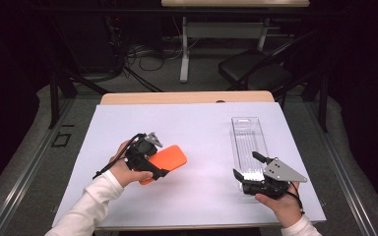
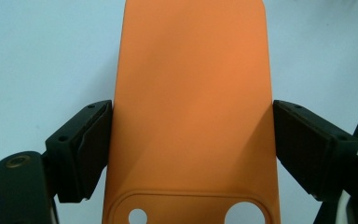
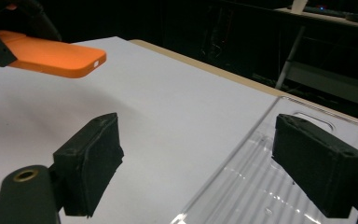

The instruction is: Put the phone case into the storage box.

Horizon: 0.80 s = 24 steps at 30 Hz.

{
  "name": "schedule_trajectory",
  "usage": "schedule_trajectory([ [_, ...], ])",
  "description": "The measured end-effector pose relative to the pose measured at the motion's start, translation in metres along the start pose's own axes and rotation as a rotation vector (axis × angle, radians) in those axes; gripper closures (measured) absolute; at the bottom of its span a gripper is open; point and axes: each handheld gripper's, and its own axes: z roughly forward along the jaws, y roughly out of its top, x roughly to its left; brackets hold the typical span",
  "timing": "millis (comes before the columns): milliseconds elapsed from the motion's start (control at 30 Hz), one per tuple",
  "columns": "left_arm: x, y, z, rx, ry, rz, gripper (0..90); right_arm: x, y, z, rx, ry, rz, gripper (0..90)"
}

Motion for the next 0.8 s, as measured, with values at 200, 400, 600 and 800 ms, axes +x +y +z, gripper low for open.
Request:
schedule_trajectory([
  [200,-0.004,0.015,0.004,0.023,-0.014,0.029,16.3,0.009,0.012,0.02,0.015,0.063,-0.063,15.5],
  [400,-0.007,0.028,0.011,0.028,-0.036,0.043,16.3,0.023,0.017,0.044,0.031,0.137,-0.138,18.2],
  [600,-0.009,0.037,0.016,0.045,-0.043,0.059,16.3,0.031,0.022,0.057,0.045,0.162,-0.209,18.7],
  [800,-0.01,0.042,0.017,0.056,-0.044,0.069,16.3,0.034,0.027,0.061,0.067,0.181,-0.296,20.5],
])
